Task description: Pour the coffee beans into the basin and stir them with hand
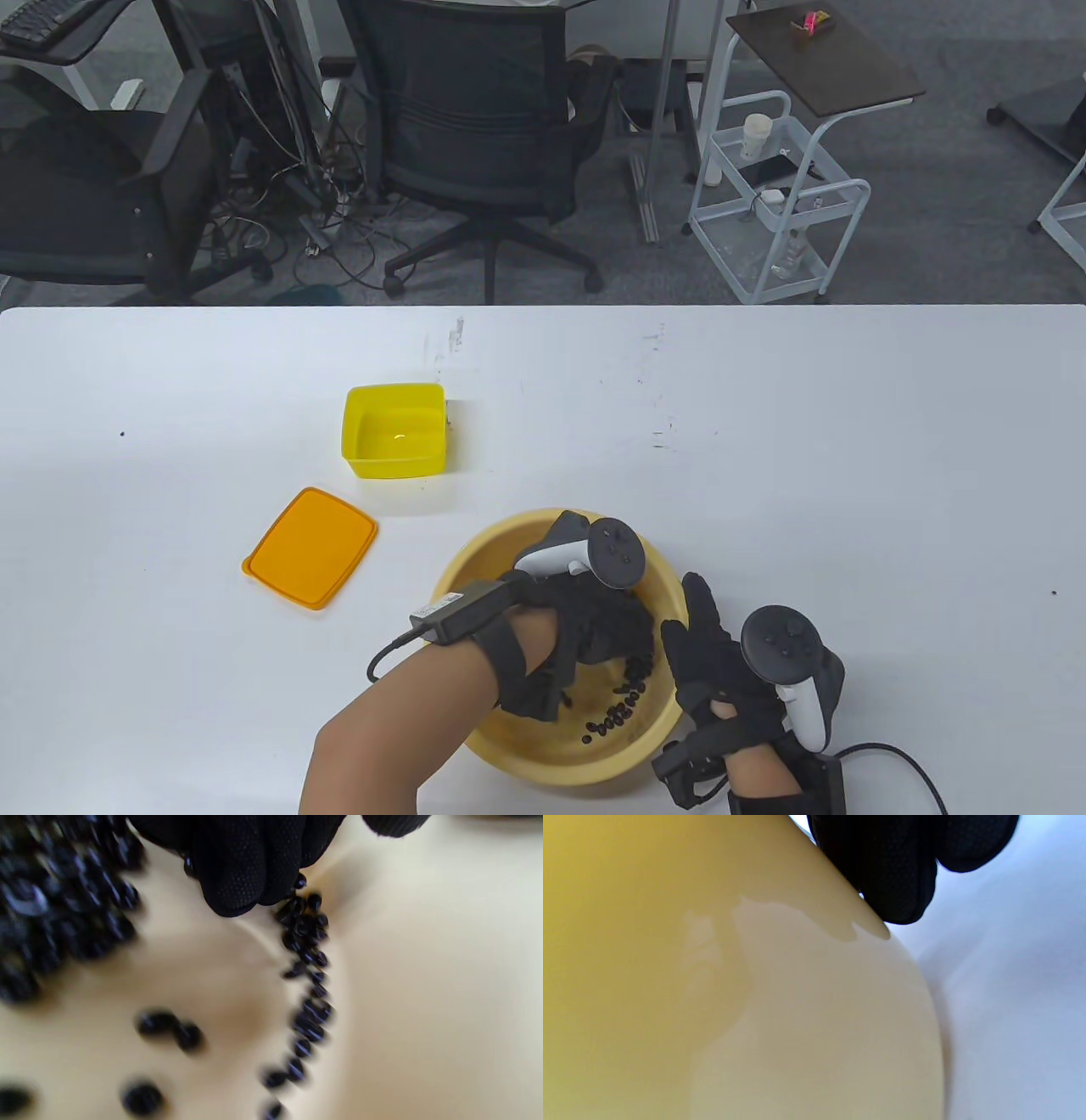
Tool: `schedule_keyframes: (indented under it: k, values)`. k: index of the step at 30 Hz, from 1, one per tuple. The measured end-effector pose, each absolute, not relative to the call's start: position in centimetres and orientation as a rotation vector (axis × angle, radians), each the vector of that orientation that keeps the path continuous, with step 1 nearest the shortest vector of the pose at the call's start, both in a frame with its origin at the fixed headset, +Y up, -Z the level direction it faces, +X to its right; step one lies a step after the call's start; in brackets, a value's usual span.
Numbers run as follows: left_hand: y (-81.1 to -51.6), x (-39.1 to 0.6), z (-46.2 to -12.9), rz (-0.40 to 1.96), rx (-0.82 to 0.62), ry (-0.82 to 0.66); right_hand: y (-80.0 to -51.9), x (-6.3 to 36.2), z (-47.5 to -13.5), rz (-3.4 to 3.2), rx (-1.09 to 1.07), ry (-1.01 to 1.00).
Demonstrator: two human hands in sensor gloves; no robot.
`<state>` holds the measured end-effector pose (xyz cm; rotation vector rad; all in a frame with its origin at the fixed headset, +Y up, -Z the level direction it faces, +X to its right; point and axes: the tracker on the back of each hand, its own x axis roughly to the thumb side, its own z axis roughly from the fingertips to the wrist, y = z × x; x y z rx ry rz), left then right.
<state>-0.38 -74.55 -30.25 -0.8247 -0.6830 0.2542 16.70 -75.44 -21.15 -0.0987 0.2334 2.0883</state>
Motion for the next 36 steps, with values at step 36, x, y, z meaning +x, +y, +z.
schedule_keyframes:
  k: [36]
  values:
    - [-76.7, 0.4, -28.1, 0.427, -1.277, -0.579, -75.5, 16.8, -21.2, 2.077, -0.100, 0.243]
